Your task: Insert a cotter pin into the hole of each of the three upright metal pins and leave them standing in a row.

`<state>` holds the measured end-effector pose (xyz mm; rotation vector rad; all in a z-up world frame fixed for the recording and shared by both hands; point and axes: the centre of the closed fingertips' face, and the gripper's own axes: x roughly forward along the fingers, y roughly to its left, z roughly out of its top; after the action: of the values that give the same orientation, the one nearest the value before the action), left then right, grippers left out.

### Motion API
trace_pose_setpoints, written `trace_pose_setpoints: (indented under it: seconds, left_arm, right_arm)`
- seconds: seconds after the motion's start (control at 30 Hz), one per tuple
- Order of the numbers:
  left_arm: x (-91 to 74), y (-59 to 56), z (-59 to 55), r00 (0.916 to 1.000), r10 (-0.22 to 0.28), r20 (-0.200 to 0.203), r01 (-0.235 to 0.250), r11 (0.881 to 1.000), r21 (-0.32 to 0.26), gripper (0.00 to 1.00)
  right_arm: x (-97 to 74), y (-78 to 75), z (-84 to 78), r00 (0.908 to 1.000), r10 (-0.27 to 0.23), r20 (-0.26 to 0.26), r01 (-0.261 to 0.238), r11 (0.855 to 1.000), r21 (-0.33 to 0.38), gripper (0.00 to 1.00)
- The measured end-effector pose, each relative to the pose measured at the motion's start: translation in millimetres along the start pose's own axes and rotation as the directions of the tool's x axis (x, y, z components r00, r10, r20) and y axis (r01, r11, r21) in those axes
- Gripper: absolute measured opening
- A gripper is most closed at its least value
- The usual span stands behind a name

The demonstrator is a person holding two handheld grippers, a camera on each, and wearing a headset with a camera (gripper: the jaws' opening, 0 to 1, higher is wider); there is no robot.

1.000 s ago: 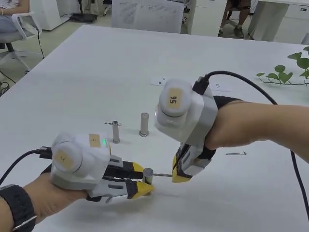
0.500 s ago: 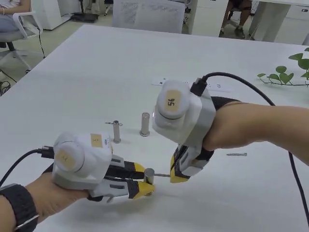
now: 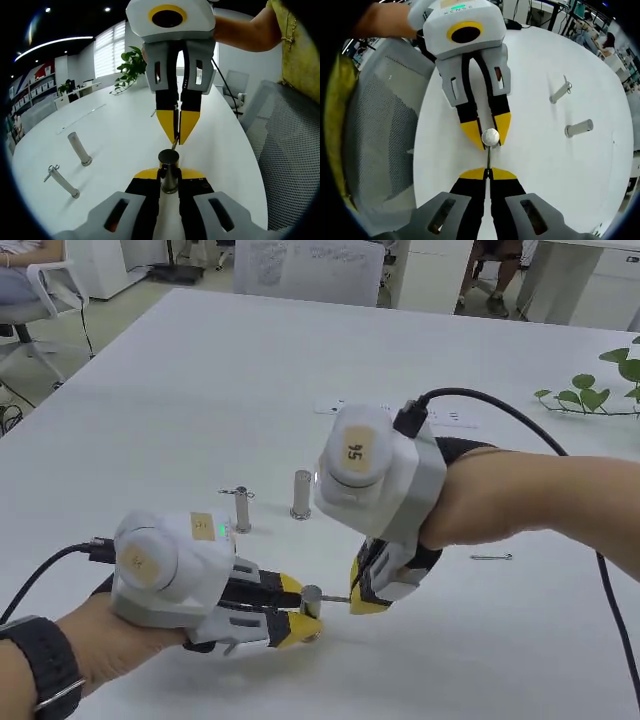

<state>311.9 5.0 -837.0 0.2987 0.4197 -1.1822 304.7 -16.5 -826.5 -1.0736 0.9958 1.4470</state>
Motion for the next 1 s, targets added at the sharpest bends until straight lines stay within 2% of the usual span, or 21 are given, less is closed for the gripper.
trace_pose_setpoints:
  seconds: [1.0]
  left_arm:
    - [4.8, -4.5, 3.4, 0.9999, -0.012, -0.005, 0.012, 1.000, 0.009, 0.11]
  right_arm:
    - [0.6, 1.3, 9.2, 0.9996, 0.001, 0.028, 0.000, 0.999, -0.042, 0.03]
